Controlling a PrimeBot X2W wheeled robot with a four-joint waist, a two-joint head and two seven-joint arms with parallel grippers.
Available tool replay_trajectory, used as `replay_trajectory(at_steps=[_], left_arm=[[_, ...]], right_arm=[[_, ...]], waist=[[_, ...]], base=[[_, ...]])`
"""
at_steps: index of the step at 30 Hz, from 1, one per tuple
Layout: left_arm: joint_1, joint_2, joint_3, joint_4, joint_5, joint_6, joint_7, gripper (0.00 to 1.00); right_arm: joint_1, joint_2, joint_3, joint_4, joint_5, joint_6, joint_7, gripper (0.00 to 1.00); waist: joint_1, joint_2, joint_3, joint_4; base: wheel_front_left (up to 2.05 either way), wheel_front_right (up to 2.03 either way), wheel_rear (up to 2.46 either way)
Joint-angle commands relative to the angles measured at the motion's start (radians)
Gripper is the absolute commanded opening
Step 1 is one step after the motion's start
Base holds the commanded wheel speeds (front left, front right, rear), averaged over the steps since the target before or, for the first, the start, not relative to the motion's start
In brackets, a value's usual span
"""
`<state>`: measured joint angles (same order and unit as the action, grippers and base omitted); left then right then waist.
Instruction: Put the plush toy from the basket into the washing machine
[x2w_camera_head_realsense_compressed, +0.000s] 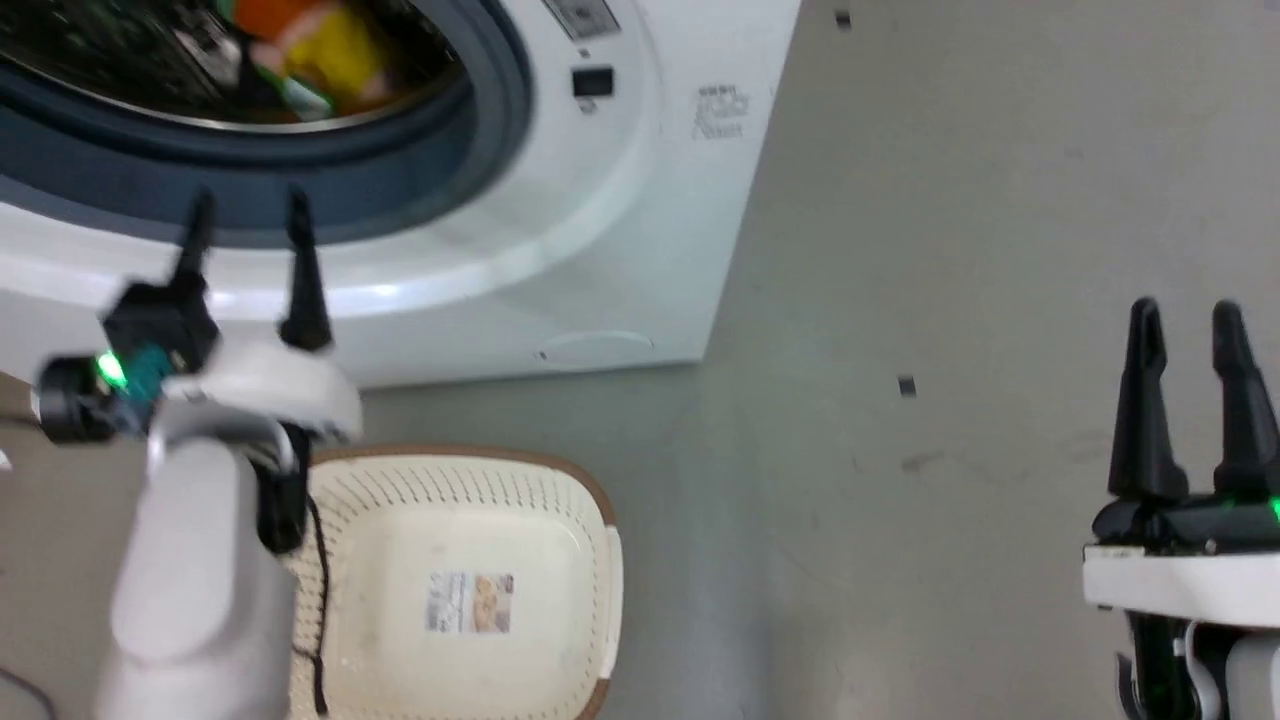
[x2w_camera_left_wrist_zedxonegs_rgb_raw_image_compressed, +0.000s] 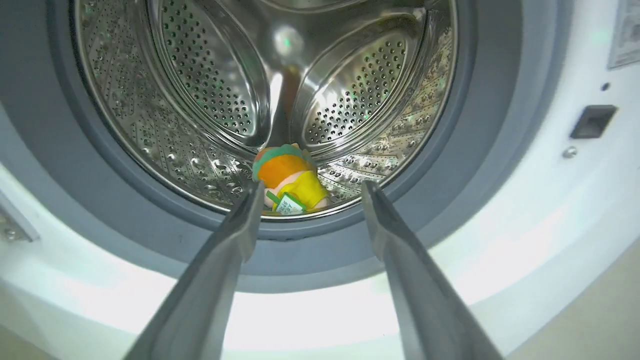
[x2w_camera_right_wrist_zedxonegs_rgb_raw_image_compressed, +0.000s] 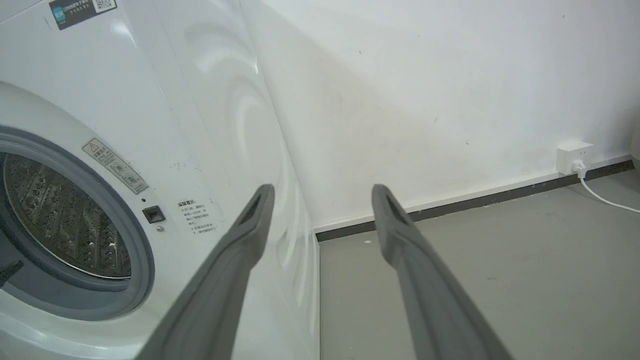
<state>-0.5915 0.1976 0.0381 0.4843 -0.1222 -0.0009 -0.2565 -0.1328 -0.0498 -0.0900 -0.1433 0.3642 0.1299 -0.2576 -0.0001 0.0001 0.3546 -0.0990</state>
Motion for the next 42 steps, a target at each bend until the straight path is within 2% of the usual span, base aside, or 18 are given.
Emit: replay_trajectory(at_steps=[1,8,18,27,28,42], left_arm=[[0.07,-0.015,-0.004,-0.052,0.018,-0.004,-0.005,1.0],[0.257,-0.062,-0.01,-0.168,0.05,-0.006,-0.005,1.0],[0.517,-0.085,-0.015,-0.278,0.09,0.006,-0.005,1.0],[0.59,-0.098,-0.012,-0.308,0.084,-0.003,-0.005,1.0],[0.579,-0.095,-0.014,-0.305,0.084,-0.001,0.0,0.0],[0.58,-0.099,-0.018,-0.319,0.087,-0.001,0.022,0.0]], right_arm=[[0.028,0.0,0.001,0.007,-0.018,0.001,-0.004,1.0],[0.09,0.0,0.012,0.039,-0.063,0.001,-0.004,1.0],[0.192,0.0,0.007,0.07,-0.111,0.001,-0.004,1.0],[0.225,0.0,0.017,0.08,-0.123,0.001,-0.004,1.0],[0.208,0.0,0.016,0.078,-0.118,0.0,0.0,0.0],[0.201,0.0,0.023,0.083,-0.138,0.0,0.022,0.0]], waist=[[0.0001,-0.0001,-0.09,0.043],[0.0001,-0.0001,-0.189,0.07],[0.0001,-0.0001,-0.325,0.094],[0.0001,-0.0001,-0.34,0.106],[0.0001,-0.0001,-0.341,0.106],[0.0001,-0.0001,-0.342,0.106]], base=[[0.0,0.0,0.0],[0.0,0.0,0.0],[0.0,0.0,0.0],[0.0,0.0,0.0],[0.0,0.0,0.0],[0.0,0.0,0.0]])
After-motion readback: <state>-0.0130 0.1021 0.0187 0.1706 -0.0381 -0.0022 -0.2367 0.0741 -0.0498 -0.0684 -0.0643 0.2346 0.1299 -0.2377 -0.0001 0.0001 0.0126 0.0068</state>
